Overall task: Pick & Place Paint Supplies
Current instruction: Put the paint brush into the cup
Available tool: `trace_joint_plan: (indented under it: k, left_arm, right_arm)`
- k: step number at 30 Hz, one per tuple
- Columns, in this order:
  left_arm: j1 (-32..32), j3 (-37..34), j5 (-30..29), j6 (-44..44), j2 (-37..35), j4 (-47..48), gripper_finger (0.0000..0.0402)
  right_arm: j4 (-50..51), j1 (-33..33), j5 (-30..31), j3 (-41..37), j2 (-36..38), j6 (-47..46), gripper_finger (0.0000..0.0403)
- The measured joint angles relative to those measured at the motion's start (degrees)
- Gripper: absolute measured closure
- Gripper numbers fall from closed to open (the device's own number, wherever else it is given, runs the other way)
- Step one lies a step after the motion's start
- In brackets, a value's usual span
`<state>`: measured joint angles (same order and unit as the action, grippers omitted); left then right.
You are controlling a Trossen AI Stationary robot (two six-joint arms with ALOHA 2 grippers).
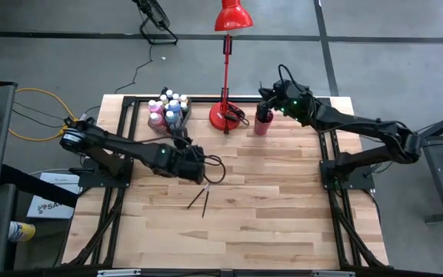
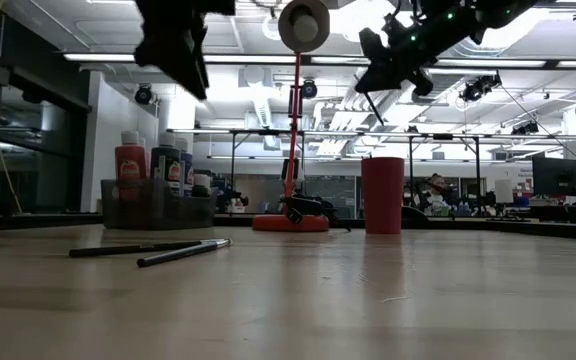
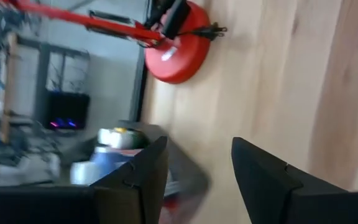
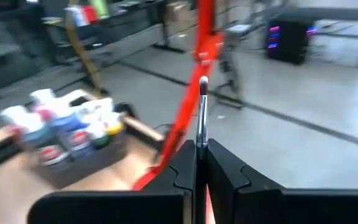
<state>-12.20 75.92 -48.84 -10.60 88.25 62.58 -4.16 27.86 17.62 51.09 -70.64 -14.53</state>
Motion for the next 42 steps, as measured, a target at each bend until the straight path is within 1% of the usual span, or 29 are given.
trace_joint_plan:
  k: [3,5,9,12,16,19,21,24,29,35,37,39,42]
  left_arm:
    - [-1.0,-5.4,0.6,-5.5,0.0,-8.1,0.0231]
    - [-1.1,-8.9,2.1,-8.3,0.0,-14.3,0.0231]
    - [-1.4,-13.4,4.9,-12.3,0.0,-23.5,0.0231]
    - [-1.4,-14.6,5.5,-13.9,0.0,-26.6,0.0231]
    - [-1.3,-14.7,6.0,-14.2,0.0,-27.0,0.0231]
    - [-1.3,-14.6,6.6,-14.2,0.0,-26.9,0.0231]
    - [-1.3,-14.6,6.8,-14.2,0.0,-26.6,0.0231]
    - [-1.3,-14.6,6.9,-14.2,0.0,-26.6,0.0231]
    - [-1.3,-14.6,7.0,-14.2,0.0,-26.6,0.0231]
    - [-1.3,-14.6,7.7,-14.4,0.0,-25.8,0.0231]
    - [-1.3,-14.6,8.9,-16.2,-0.7,-23.4,0.0231]
    - [-1.3,-14.5,11.6,-18.3,-1.2,-21.1,0.0231]
    - [-1.3,-14.7,19.9,-20.3,-1.4,-17.2,0.0231]
  right_arm:
    - [-2.1,-0.4,6.4,-0.8,-0.7,1.2,0.0391]
    - [-3.8,-0.6,9.7,-2.6,-0.9,0.8,0.0391]
    - [-9.9,-0.6,10.8,-7.6,-0.9,-1.3,0.0391]
    - [-14.5,-0.6,10.8,-11.3,-0.9,-2.0,0.0391]
    - [-22.9,-0.5,10.8,-15.8,-0.9,-1.9,0.0391]
    - [-25.9,-0.4,10.8,-18.6,-0.9,-2.2,0.0390]
    - [-26.6,-0.4,10.8,-20.0,-0.9,-2.2,0.0387]
    - [-26.4,-0.4,10.8,-21.4,-0.9,-3.3,0.0369]
    - [-26.5,-0.4,10.8,-21.5,-0.9,-3.4,0.0333]
    - [-26.5,-0.4,10.8,-21.5,-0.9,-2.5,0.0308]
    - [-26.2,-0.4,10.7,-21.5,-0.1,-1.7,0.0299]
    - [-25.4,-0.4,9.9,-21.5,1.9,-2.0,0.0288]
    - [-22.8,-0.3,5.4,-21.4,5.5,-2.3,0.0269]
